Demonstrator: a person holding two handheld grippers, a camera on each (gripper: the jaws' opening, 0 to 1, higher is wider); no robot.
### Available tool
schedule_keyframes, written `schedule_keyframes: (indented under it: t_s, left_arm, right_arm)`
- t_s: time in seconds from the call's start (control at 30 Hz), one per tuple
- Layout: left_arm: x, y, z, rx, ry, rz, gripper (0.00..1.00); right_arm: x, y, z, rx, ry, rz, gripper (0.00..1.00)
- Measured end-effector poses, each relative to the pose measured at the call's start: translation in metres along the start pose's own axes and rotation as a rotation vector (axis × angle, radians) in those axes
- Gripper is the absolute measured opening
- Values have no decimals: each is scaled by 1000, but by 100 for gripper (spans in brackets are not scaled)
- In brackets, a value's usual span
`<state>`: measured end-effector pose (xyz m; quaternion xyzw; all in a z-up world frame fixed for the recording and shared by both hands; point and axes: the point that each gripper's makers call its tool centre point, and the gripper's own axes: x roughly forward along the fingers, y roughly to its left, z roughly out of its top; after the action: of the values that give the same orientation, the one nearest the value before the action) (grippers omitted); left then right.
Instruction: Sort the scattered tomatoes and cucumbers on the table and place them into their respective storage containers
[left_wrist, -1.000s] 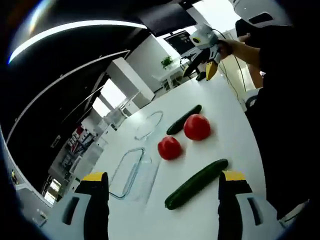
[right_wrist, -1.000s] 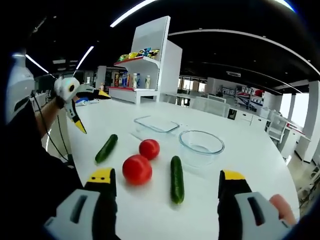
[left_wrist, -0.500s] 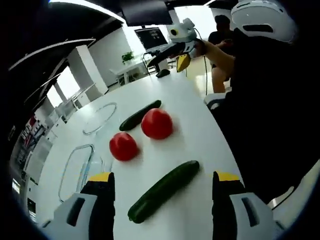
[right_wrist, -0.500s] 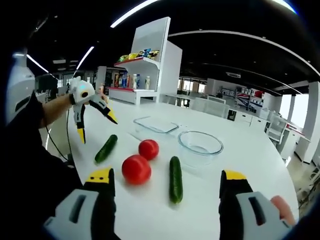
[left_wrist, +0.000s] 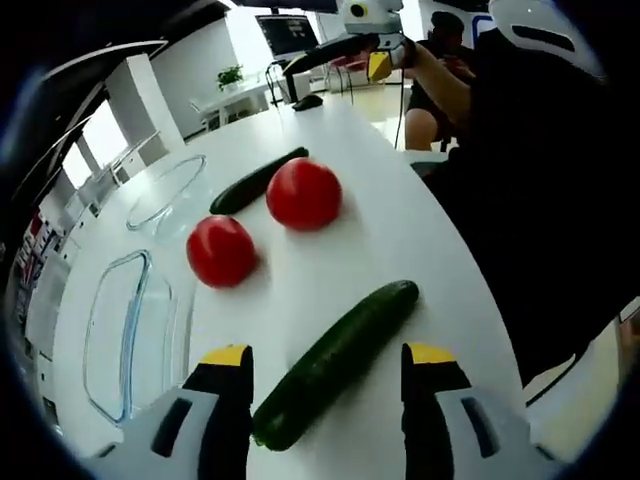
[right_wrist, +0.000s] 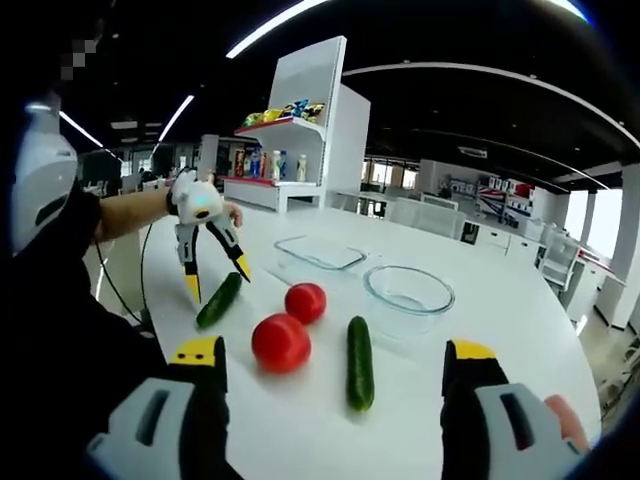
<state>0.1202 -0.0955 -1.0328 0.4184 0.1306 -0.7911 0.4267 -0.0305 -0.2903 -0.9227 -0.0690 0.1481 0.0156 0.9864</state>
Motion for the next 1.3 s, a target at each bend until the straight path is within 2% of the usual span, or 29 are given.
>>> schedule_keyframes:
  t_s: [0.1,0.23,0.33,0.37,0.57,0.8,0.97,1.1,1.2,1.3]
  left_arm:
    - [6,4,-8,26,39,17,53]
    - [10,6,-7,1,24,11,50]
    - [16,3,-14,-4,46,6,47]
    - [17,0,-10,-35,24,-13,45]
    - [17,1,-10,-29,27,-13,42]
    - [17,7,-9,-76,6,15,29]
    - [18,6,-9,-107,7,17,24]
    - [17,6,-8,-186,-8,25,23]
    - [18,6,-6,-285,-47,37,23]
    - [18,6,-3,-314,-91,61,23]
  right_arm:
    - [1,1,-2,-4,8,1,84]
    - [2,3,-2,-7,12,9,84]
    - [2,5,-2,-10,14,11,83]
    - [2,5,-2,-10,14,12,83]
    - [2,4,-3,-8,16,6,83]
    - [1,5,-4,-7,18,7,83]
    - [1,3,-4,-4,16,1,83]
    - [1,3,-5,-6,18,-1,82]
    - [1,3,-4,-3,16,-2,82]
    - [1,2,-5,-5,17,-1,82]
